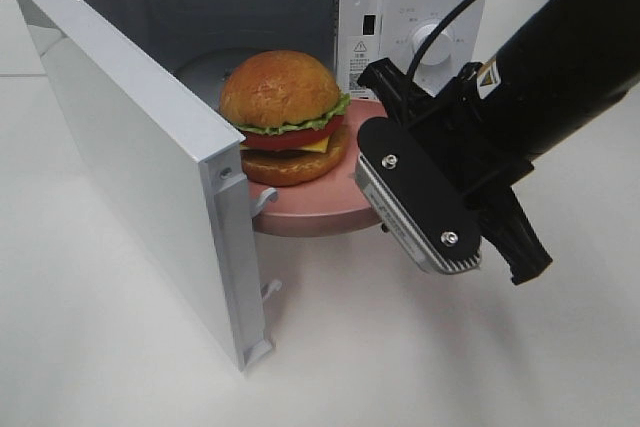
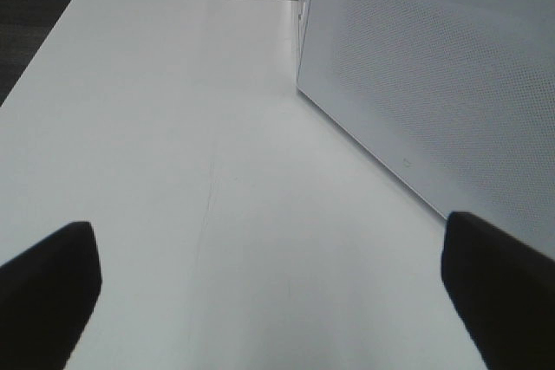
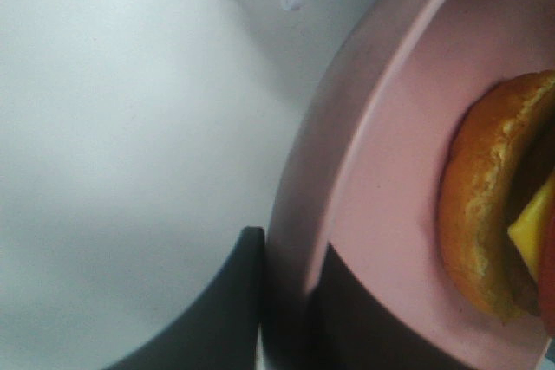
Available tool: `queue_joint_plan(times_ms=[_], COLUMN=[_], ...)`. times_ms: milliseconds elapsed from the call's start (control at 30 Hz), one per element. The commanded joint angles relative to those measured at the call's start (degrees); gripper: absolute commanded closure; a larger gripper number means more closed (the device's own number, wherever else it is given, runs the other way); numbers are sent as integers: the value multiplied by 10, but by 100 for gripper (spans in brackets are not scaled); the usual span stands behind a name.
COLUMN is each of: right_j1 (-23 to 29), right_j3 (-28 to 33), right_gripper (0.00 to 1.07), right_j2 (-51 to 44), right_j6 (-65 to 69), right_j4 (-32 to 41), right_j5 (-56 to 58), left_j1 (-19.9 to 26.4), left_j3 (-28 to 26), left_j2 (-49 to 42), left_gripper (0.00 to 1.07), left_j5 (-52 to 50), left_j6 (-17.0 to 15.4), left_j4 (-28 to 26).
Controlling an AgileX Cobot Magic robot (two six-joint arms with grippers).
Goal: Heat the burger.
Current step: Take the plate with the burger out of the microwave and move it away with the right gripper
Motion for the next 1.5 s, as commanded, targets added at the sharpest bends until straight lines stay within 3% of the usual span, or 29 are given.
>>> queue_joint_plan(times_ms=[33,467,833,1133,1500], right_j1=[1,1,1,1,1], right_j3=[13,116,203,231,243], right_gripper=[107,107,107,107,107], right_j2=[-30,-147,-274,-360,-415], right_j6=[2,26,106,194,330], right_j4=[4,-10,-96,-145,-266], right_j5=[-34,-64,-62,-42,59], left_j1=[0,0,0,0,0], left_j3=[1,1,1,1,1], left_j2=[-13,-13,-13,-13,-13], left_gripper=[7,7,7,7,7], left_j5=[-4,-4,-4,-4,-4], left_j6=[0,0,0,0,0], left_j4=[-3,-3,-3,-3,-3])
